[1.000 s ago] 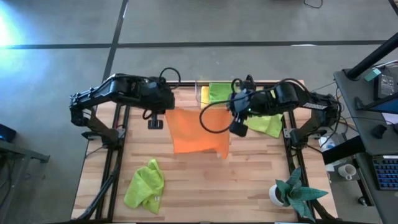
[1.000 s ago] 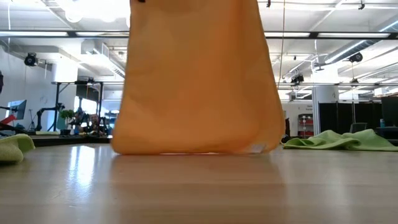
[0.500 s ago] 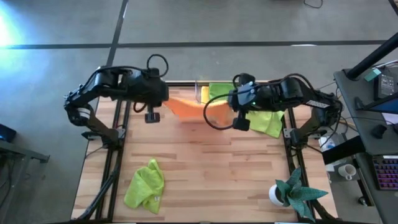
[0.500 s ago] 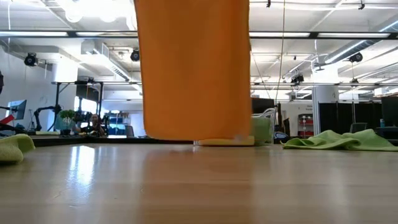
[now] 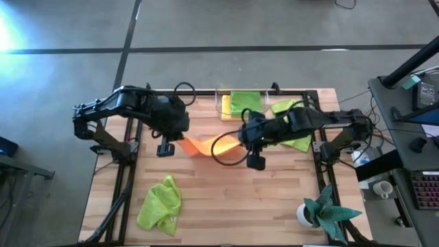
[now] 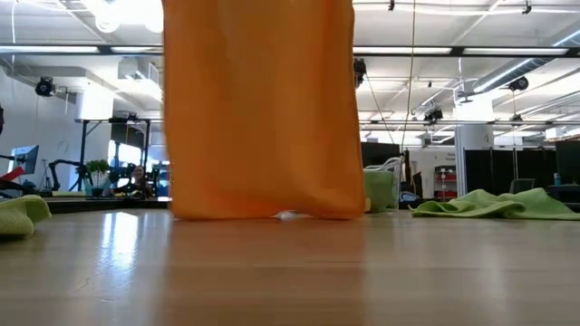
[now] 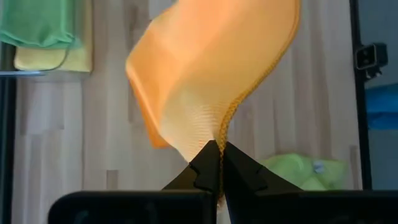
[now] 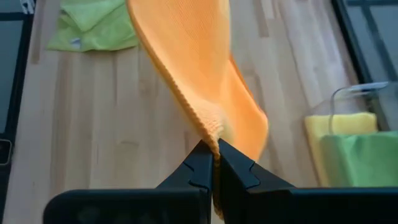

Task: Fold microfiber towels
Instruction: Fold the orange microfiber cloth

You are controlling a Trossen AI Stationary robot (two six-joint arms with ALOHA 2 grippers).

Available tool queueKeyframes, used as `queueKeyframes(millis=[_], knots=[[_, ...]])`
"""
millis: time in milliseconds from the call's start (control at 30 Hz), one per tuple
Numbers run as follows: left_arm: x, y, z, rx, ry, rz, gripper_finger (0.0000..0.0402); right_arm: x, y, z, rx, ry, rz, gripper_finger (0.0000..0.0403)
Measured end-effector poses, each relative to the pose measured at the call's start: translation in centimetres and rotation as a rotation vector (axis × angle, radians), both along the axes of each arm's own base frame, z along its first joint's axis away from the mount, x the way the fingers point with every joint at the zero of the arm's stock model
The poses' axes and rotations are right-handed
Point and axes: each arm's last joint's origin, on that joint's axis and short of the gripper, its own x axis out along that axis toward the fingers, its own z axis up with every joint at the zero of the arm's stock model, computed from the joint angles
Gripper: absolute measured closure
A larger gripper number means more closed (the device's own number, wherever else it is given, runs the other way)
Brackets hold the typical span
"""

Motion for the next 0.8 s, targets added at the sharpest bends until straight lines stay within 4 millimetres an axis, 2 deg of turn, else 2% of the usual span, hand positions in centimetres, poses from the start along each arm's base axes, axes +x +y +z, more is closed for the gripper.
queueKeyframes(millis=[133, 267, 433, 633, 800], knots=[[-0.3, -0.3, 0.0, -0.026, 0.0, -0.021, 0.0402, 0.2, 1.0, -1.3, 0.022, 0.021, -0.011, 0.0394], [-0.5, -0.4, 0.2, -0.028, -0.012, -0.024, 0.0402, 0.1, 1.7, -1.2, 0.034, 0.009, -0.005, 0.0394], [-1.1, -0.4, 0.6, -0.045, -0.027, -0.024, 0.0402, -0.2, 1.9, 1.0, 0.069, -0.069, -0.02, 0.0394], [-1.9, -0.7, 1.1, -0.209, -0.031, 0.023, 0.0402, -1.0, 2.0, 4.5, 0.163, -0.187, -0.043, 0.0394], [-2.2, -1.1, 1.3, -0.368, -0.008, 0.041, 0.0402, -1.4, 2.6, 5.3, 0.247, -0.206, -0.051, 0.0394]])
